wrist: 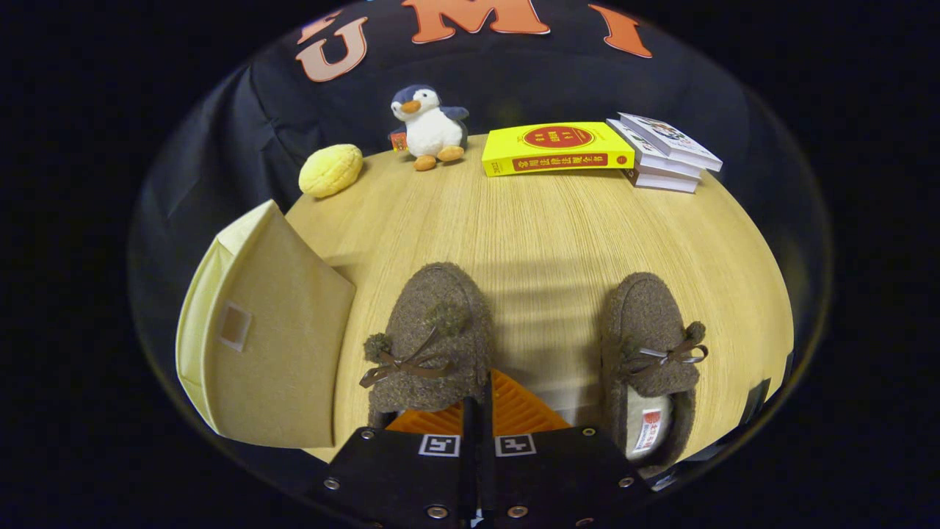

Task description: Open the storage box then place both shoes into the box .Put the left shoe in first, then the right shoe, with the right side of both shoes facing outward in a uniform manner.

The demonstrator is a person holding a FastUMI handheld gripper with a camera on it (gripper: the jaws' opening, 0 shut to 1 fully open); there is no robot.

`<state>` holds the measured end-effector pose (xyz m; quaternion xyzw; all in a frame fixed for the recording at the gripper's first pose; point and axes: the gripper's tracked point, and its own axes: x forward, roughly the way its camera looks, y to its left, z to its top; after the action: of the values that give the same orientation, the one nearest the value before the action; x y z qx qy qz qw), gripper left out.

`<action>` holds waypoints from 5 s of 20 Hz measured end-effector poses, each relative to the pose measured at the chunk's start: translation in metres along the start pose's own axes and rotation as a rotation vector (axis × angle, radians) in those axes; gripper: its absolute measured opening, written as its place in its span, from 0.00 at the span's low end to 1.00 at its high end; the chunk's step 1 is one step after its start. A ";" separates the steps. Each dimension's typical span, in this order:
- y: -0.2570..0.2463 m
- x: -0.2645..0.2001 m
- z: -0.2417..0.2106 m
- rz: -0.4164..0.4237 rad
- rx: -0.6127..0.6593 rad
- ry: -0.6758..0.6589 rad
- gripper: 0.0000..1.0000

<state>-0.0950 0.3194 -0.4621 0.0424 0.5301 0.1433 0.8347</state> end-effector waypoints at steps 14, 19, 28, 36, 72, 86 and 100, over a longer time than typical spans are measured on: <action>0.158 -0.108 0.088 0.228 -0.005 -0.083 0.03; 0.214 -0.091 0.077 0.253 -0.022 -0.027 0.03; 0.274 -0.032 0.041 0.193 -0.011 0.087 0.03; 0.277 0.022 0.001 0.057 0.055 0.224 0.03; -0.076 -0.076 0.022 0.024 0.080 -0.029 0.98; -0.189 0.006 -0.048 -0.127 0.069 0.025 0.83; -0.184 0.014 -0.028 -0.095 0.101 -0.022 0.05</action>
<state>-0.0793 0.1449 -0.5275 0.0606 0.5289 0.0761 0.8431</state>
